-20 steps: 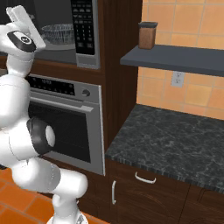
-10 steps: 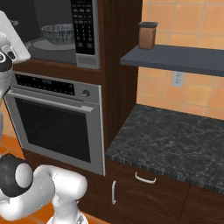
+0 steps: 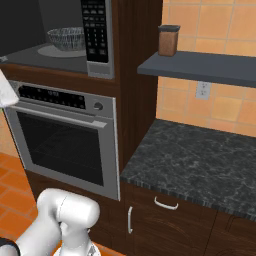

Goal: Open the microwave, place the bowl with waffle inside the microwave, then close the microwave door and turn it on.

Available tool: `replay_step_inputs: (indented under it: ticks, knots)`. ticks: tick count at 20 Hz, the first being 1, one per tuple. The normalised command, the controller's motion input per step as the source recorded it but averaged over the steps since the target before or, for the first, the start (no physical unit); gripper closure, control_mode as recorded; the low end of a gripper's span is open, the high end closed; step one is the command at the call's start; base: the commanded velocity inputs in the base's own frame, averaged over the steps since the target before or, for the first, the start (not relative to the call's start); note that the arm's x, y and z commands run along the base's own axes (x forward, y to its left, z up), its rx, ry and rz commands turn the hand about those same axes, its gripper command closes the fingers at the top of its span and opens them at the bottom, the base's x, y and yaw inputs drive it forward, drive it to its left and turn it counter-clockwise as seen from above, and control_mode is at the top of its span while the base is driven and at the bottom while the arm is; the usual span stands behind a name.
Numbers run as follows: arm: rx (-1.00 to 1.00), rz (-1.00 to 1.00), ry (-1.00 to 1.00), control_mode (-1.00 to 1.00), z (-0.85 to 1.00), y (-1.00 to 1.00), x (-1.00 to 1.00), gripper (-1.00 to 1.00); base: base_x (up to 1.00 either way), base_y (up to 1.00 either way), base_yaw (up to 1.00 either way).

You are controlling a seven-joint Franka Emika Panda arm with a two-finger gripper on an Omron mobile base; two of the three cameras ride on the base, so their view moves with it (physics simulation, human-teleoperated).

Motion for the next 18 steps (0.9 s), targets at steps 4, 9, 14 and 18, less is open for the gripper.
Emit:
replay_step_inputs:
  ticks: [4,9,14,18]
  knots:
    - [-0.22,-0.26,-0.08,-1.00,-0.59,-0.30,-0.55,-1.00,0.00,0.00,0.00]
    - [0.00,-0.20,-0.11,-1.00,-0.54,-0.14,-0.36,-1.00,0.00,0.00,0.00]
    - [0.02,-0.10,-0.06,-1.00,-0.48,0.41,-0.11,-1.00,0.00,0.00,0.00]
    - [-0.01,-0.13,0.00,-1.00,-0.52,0.60,-0.01,-1.00,0.00,0.00,0.00]
